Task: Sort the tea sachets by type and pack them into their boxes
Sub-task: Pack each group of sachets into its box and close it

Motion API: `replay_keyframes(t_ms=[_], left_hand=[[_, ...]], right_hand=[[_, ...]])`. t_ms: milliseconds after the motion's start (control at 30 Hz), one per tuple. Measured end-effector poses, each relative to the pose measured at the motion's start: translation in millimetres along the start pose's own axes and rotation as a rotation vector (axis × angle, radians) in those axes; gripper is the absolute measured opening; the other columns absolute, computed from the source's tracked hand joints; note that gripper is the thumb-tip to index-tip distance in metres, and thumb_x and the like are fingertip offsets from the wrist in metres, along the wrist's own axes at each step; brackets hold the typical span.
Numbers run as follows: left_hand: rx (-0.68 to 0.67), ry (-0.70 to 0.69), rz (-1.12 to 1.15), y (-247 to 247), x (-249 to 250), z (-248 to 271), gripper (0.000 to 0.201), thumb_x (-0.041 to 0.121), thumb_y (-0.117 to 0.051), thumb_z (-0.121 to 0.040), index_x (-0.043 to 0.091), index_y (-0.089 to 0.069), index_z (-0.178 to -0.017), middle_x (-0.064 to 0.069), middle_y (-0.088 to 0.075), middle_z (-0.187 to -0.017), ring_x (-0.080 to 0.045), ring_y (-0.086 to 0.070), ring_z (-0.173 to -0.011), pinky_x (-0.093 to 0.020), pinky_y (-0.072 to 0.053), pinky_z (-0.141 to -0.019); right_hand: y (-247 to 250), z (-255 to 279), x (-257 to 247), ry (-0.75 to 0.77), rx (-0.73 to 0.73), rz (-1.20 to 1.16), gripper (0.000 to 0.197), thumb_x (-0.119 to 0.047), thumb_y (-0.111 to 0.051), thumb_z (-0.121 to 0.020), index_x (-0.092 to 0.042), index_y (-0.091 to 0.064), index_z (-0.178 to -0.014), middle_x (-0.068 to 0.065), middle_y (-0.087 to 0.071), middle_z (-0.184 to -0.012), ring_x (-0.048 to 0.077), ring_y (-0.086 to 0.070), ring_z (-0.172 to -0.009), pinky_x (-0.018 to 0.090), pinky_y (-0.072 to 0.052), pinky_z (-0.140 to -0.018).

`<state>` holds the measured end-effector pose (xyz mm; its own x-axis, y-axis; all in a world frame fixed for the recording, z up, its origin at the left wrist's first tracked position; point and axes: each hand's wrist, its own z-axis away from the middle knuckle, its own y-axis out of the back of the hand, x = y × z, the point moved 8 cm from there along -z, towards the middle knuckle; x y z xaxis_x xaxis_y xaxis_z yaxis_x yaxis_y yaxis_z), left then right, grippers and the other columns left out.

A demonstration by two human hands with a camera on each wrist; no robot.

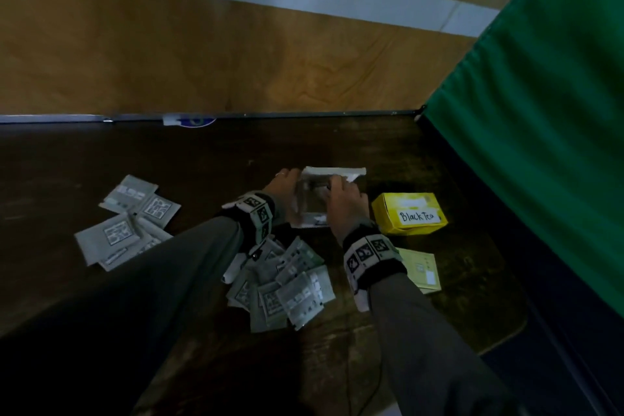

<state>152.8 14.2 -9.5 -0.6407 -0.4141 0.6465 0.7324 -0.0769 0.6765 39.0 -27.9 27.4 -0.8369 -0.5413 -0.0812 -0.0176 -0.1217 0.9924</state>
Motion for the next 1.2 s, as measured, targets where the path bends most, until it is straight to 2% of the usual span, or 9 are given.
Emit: replay_keyframes(t_ms=[133, 233, 300, 400, 500, 600, 833, 1000, 1200], left_hand=[[0.002, -0.03, -0.042, -24.7, 4.2, 10.2, 0.089, 0.03, -0.082, -0.063, 0.01, -0.033, -0.134, -0.01, -0.032, -0.133, -0.028, -0.033, -0.125, -0.037, -0.038, -0.098], [0.055, -0.037, 0.028, -29.8, 4.9, 13.8, 0.083, 0.028, -0.082, -0.064, 0.008, -0.037, -0.13, -0.012, -0.033, -0.131, -0.028, -0.035, -0.122, -0.034, -0.037, -0.094], [0.082, -0.014, 0.068, -29.6, 1.7, 14.2, 0.086, 0.027, -0.084, -0.062, 0.009, -0.037, -0.132, -0.012, -0.032, -0.132, -0.029, -0.036, -0.122, -0.034, -0.037, -0.096], [0.102, -0.011, 0.08, -30.6, 1.6, 14.3, 0.092, 0.024, -0.084, -0.061, 0.012, -0.034, -0.137, -0.012, -0.031, -0.133, -0.029, -0.037, -0.122, -0.033, -0.037, -0.098], [0.112, 0.002, 0.111, -34.2, 4.3, 15.2, 0.092, 0.021, -0.083, -0.063, 0.014, -0.032, -0.139, -0.011, -0.028, -0.136, -0.028, -0.037, -0.123, -0.031, -0.038, -0.099], [0.118, 0.015, 0.135, -38.6, 5.3, 16.1, 0.092, 0.019, -0.082, -0.064, 0.015, -0.031, -0.14, -0.01, -0.027, -0.136, -0.028, -0.036, -0.124, -0.032, -0.038, -0.1], [0.117, 0.017, 0.166, -39.8, 6.0, 15.3, 0.092, 0.019, -0.082, -0.065, 0.015, -0.029, -0.14, -0.01, -0.03, -0.137, -0.027, -0.033, -0.127, -0.031, -0.034, -0.102], [0.13, 0.057, 0.225, -43.0, -1.4, 17.3, 0.097, 0.018, -0.084, -0.061, 0.017, -0.029, -0.141, -0.008, -0.034, -0.138, -0.027, -0.035, -0.128, -0.033, -0.033, -0.104], [0.109, 0.056, 0.23, -45.3, 6.6, 18.8, 0.099, 0.015, -0.083, -0.062, 0.015, -0.026, -0.142, -0.01, -0.035, -0.138, -0.028, -0.036, -0.129, -0.034, -0.035, -0.104]], right_hand=[[-14.8, -6.8, -5.5, -0.087, -0.238, 0.036, 0.023, -0.016, -0.044, -0.096, -0.012, -0.05, -0.118, 0.008, -0.056, -0.12, 0.027, -0.055, -0.11, 0.04, -0.048, -0.089], [-27.5, -10.7, -14.0, -0.047, -0.376, 0.042, 0.022, -0.026, -0.05, -0.093, -0.013, -0.057, -0.109, 0.005, -0.061, -0.11, 0.025, -0.058, -0.099, 0.037, -0.049, -0.084], [-30.0, -13.3, -13.3, -0.084, -0.422, -0.096, 0.029, -0.036, -0.045, -0.095, -0.014, -0.06, -0.105, 0.007, -0.065, -0.106, 0.023, -0.059, -0.091, 0.039, -0.05, -0.085], [-25.7, -13.8, -5.0, -0.187, -0.46, -0.272, 0.043, -0.043, -0.035, -0.098, -0.011, -0.061, -0.111, 0.01, -0.063, -0.105, 0.026, -0.057, -0.097, 0.038, -0.045, -0.091], [-21.1, -15.2, 2.1, -0.224, -0.423, -0.291, 0.038, -0.04, -0.048, -0.093, -0.011, -0.065, -0.11, 0.009, -0.064, -0.108, 0.027, -0.057, -0.106, 0.04, -0.044, -0.097], [-29.5, -12.5, 7.6, -0.253, -0.372, -0.384, 0.03, -0.04, -0.061, -0.085, -0.017, -0.071, -0.1, 0.006, -0.07, -0.102, 0.026, -0.062, -0.098, 0.044, -0.05, -0.093], [-24.3, -6.7, 7.7, -0.232, -0.26, -0.38, 0.03, -0.034, -0.051, -0.094, -0.012, -0.069, -0.101, 0.008, -0.069, -0.098, 0.024, -0.063, -0.093, 0.039, -0.052, -0.089], [-24.8, 1.3, 5.4, -0.23, -0.163, -0.436, 0.019, -0.018, -0.057, -0.091, -0.012, -0.069, -0.104, 0.004, -0.069, -0.102, 0.02, -0.062, -0.099, 0.023, -0.045, -0.077], [-19.6, -5.1, 8.0, -0.21, -0.198, -0.291, 0.021, -0.029, -0.058, -0.089, -0.015, -0.071, -0.097, 0.005, -0.07, -0.094, 0.022, -0.064, -0.091, 0.034, -0.054, -0.081]])
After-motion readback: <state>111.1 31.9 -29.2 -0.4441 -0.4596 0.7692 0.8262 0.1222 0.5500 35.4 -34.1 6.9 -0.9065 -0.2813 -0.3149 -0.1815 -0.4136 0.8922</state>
